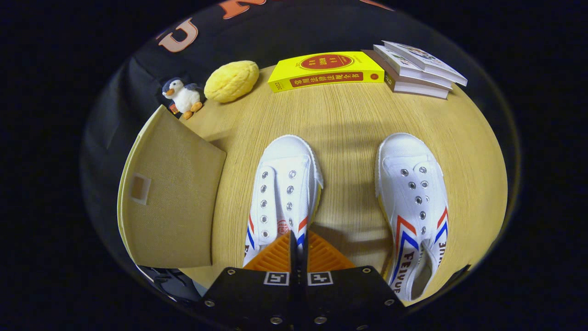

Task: Open the storage box then place both shoes into the box .Put the left shoe in first, then the right shoe, with the right side of both shoes facing outward in a uniform manner.

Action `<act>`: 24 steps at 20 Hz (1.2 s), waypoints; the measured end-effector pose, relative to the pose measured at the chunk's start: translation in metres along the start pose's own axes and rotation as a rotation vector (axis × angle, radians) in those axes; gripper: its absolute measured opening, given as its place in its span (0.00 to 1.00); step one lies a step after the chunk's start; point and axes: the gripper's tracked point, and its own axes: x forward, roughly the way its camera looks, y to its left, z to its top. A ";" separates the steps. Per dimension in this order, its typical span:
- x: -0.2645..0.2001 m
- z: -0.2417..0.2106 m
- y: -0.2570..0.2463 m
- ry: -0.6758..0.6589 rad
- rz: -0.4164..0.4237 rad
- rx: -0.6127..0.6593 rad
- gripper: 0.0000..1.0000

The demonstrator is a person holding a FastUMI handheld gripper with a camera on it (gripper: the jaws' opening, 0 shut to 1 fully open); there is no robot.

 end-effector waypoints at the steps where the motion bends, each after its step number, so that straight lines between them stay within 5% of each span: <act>1: -0.002 0.002 0.007 -0.017 0.013 0.008 0.00; 5: -0.010 0.008 0.028 -0.049 0.070 0.078 0.00; 8: -0.008 0.001 0.032 -0.050 0.033 0.070 0.00; 14: -0.048 0.037 0.060 -0.165 0.193 0.287 0.00; 24: -0.149 0.096 0.183 -0.366 0.299 0.203 0.00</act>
